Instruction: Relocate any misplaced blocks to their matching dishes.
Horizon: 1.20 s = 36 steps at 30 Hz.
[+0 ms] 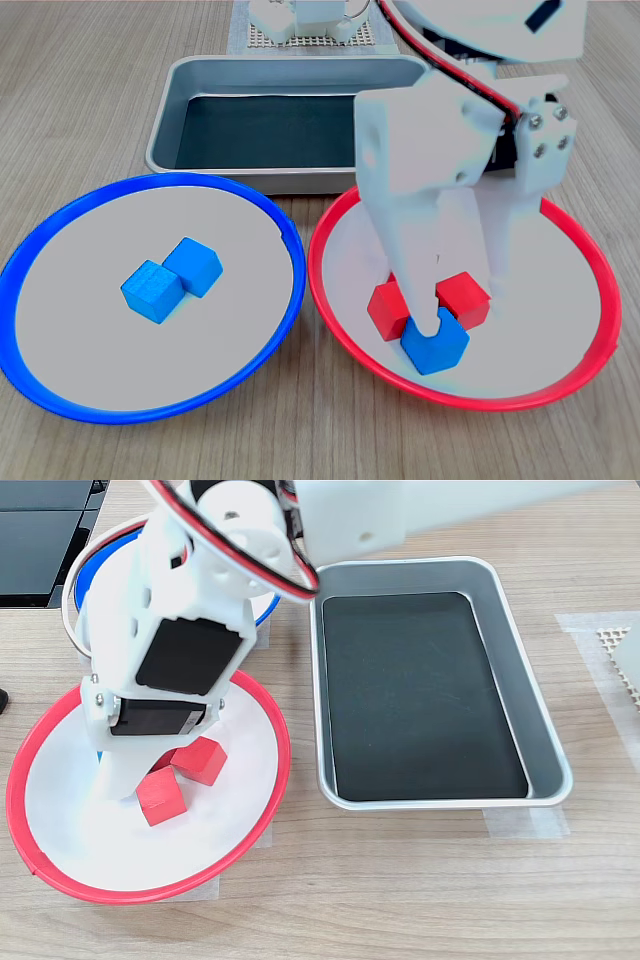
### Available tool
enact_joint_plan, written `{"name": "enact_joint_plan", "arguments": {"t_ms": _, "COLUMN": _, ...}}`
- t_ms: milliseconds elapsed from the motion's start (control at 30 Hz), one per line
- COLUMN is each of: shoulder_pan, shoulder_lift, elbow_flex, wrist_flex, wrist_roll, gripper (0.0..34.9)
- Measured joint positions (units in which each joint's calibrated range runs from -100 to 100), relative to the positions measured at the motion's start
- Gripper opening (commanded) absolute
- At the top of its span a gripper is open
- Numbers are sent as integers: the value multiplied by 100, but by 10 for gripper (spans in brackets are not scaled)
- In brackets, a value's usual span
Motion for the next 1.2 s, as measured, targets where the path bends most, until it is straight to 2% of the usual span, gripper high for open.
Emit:
{"name": "enact_joint_plan", "arguments": {"t_ms": 933, "shoulder_pan": 221, "shoulder_lift": 588, "elbow_flex": -272, "wrist_flex": 65, "wrist_roll": 34, "gripper": 137}}
{"name": "enact_joint_plan", "arguments": {"t_ms": 1133, "shoulder_pan": 212, "shoulder_lift": 733, "elbow_flex": -445, "wrist_flex": 57, "wrist_roll": 34, "gripper": 117}}
{"name": "enact_joint_plan", "arguments": {"t_ms": 1200, "shoulder_pan": 212, "shoulder_lift": 759, "elbow_flex": -472, "wrist_flex": 57, "wrist_roll": 34, "gripper": 96}}
